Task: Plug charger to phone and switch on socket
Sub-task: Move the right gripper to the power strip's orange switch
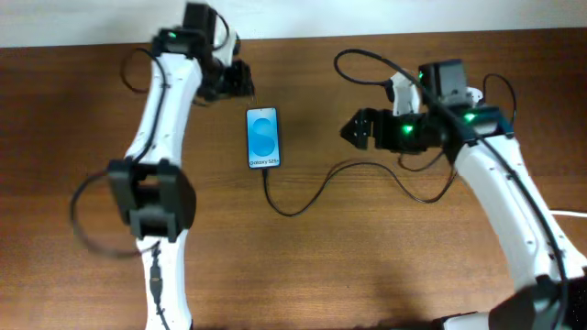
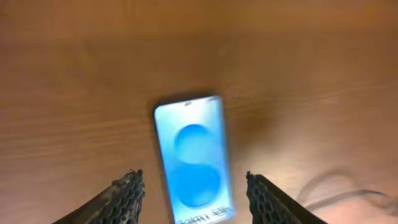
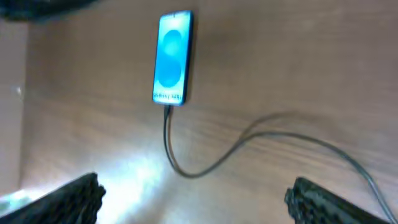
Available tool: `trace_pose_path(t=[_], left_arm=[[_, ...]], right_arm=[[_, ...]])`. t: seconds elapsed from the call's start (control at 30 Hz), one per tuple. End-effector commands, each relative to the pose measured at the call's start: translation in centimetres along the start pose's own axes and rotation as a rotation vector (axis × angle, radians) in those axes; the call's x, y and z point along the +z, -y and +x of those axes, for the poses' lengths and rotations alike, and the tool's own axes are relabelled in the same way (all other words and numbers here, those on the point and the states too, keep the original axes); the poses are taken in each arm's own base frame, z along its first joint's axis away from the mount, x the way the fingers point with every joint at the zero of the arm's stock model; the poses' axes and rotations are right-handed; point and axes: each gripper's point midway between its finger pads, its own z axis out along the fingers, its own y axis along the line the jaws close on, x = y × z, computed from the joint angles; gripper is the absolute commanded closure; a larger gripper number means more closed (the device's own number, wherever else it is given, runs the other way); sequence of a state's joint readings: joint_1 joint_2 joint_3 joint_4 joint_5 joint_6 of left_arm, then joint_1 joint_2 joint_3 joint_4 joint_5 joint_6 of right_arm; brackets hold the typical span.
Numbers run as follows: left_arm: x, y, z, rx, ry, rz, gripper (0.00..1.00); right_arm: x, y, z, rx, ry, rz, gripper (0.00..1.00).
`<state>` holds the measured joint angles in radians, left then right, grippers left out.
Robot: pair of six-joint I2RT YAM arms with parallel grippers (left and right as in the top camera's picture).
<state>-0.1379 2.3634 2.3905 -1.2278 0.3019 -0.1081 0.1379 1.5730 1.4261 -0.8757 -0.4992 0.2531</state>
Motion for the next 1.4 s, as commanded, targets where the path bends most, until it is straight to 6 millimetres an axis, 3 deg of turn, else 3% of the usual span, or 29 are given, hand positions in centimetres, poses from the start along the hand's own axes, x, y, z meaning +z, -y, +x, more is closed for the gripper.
trace_pose_path(t=[0.0,0.07,0.17,0.2,0.23,0.27,0.33,0.37,0.4,0.47,0.53,0.63,0.83,0.97,1.1,1.2,1.37], left_arm=[[-12.0,3.8,-2.4,0.083,0.236,0.020,0.42],[-16.8,5.3,-2.4,0.112,0.330,0.029,0.42],[-19.4,6.1,-2.0,0.127,0.378,0.034,0.37],[-19.6,6.1,-1.9,0.127,0.378,0.034,0.28],[-19.5,6.1,-1.9,0.126,0.375,0.034,0.12],[-19.4,6.1,-1.8,0.125,0.371,0.033,0.05],[-19.4,6.1,-1.8,0.124,0.370,0.033,0.01],[-19.4,6.0,-1.8,0.123,0.367,0.033,0.01],[-19.2,6.0,-1.4,0.119,0.353,0.032,0.01],[-19.0,5.8,-0.8,0.110,0.323,0.028,0.01],[-18.7,5.7,0.0,0.100,0.291,0.025,0.01],[-18.7,5.6,0.2,0.097,0.281,0.024,0.01],[-18.7,5.6,0.2,0.097,0.281,0.024,0.01],[-18.6,5.6,0.3,0.096,0.278,0.024,0.00],[-18.6,5.6,0.4,0.095,0.275,0.024,0.01],[-18.6,5.5,0.6,0.093,0.267,0.022,0.01],[-18.6,5.6,0.6,0.092,0.267,0.022,0.01]], right_arm=[[-5.6,0.3,-3.5,-0.085,0.133,0.187,0.02],[-10.1,1.3,-5.8,-0.121,0.218,0.281,0.01],[-16.4,5.1,-7.8,-0.005,0.341,0.343,0.01],[-19.3,8.1,-8.1,0.080,0.400,0.342,0.01],[-20.7,9.8,-8.2,0.123,0.429,0.350,0.01],[-22.8,12.6,-7.9,0.195,0.467,0.386,0.01],[-26.3,17.4,-6.8,0.310,0.530,0.464,0.01],[-28.7,21.3,-5.9,0.395,0.572,0.521,0.02],[-29.2,23.1,-5.6,0.430,0.577,0.538,0.02],[-28.7,26.0,-5.3,0.478,0.560,0.546,0.01],[-26.0,30.1,-5.5,0.528,0.501,0.530,0.01],[-21.6,34.3,-5.1,0.597,0.415,0.476,0.01],[-13.1,39.4,-5.2,0.608,0.289,0.442,0.02],[-9.1,40.8,-4.7,0.564,0.205,0.488,0.01],[-6.0,40.4,-4.6,0.503,0.137,0.479,0.01],[-5.1,41.3,-3.6,0.503,0.079,0.571,0.01],[-3.8,41.7,-2.5,0.519,0.036,0.566,0.01]])
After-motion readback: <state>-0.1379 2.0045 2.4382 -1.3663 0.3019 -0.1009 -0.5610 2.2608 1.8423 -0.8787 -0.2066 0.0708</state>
